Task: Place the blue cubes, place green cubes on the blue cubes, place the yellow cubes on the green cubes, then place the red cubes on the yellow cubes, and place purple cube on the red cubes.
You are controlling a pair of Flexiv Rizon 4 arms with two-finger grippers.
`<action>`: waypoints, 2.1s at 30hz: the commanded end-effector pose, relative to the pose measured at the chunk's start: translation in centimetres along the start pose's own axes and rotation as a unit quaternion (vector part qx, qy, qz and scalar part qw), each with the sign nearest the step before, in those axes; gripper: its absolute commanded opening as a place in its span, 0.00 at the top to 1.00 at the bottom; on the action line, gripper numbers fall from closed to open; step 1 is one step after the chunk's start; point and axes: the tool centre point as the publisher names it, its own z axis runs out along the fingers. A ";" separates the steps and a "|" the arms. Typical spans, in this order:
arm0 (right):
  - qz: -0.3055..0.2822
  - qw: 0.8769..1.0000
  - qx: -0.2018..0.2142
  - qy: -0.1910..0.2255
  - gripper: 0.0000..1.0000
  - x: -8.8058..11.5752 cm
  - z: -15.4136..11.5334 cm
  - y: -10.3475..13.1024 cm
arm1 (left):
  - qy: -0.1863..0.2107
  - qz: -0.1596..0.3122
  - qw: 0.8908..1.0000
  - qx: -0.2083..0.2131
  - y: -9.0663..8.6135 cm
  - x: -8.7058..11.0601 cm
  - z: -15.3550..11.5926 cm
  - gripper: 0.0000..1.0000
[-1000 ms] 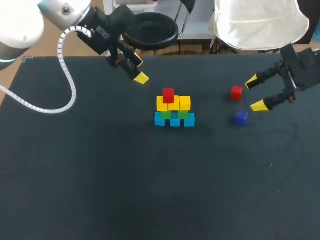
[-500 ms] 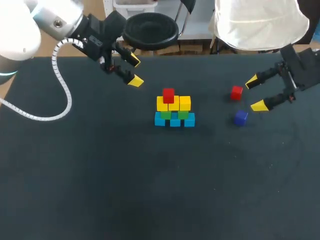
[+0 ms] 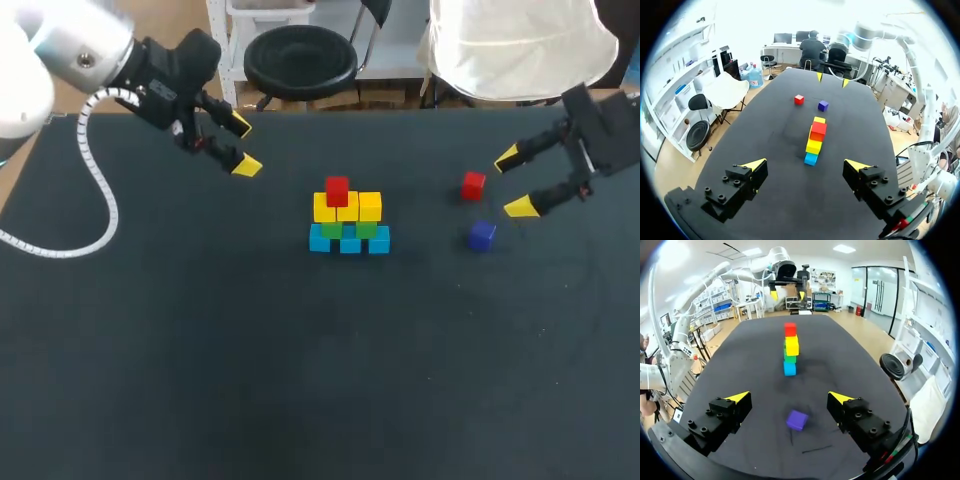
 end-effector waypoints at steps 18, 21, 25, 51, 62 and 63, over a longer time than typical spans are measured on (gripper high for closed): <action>0.004 0.999 -0.034 -0.028 0.00 3.8 2.0 -5.2 | -0.002 0.001 1.000 -0.001 -0.1 0.1 0.0 0.00; 0.004 0.999 -0.034 -0.028 0.00 3.8 2.0 -5.2 | -0.002 0.001 1.000 -0.001 -0.1 0.1 0.0 0.00; 0.017 1.000 -0.018 0.001 0.00 3.9 2.4 -5.1 | -0.002 0.001 1.000 -0.001 -0.1 0.1 0.0 0.00; 0.017 0.999 0.004 -0.037 0.00 5.3 4.6 -10.3 | -0.002 0.001 1.000 -0.001 -0.1 0.1 0.0 0.00; 0.038 0.998 0.017 -0.036 0.00 5.3 6.2 -11.4 | -0.002 0.001 1.000 -0.001 -0.1 0.1 0.0 0.00; 0.041 0.998 0.016 -0.035 0.00 5.3 6.4 -11.5 | -0.002 0.001 1.000 -0.001 -0.1 0.1 0.0 0.00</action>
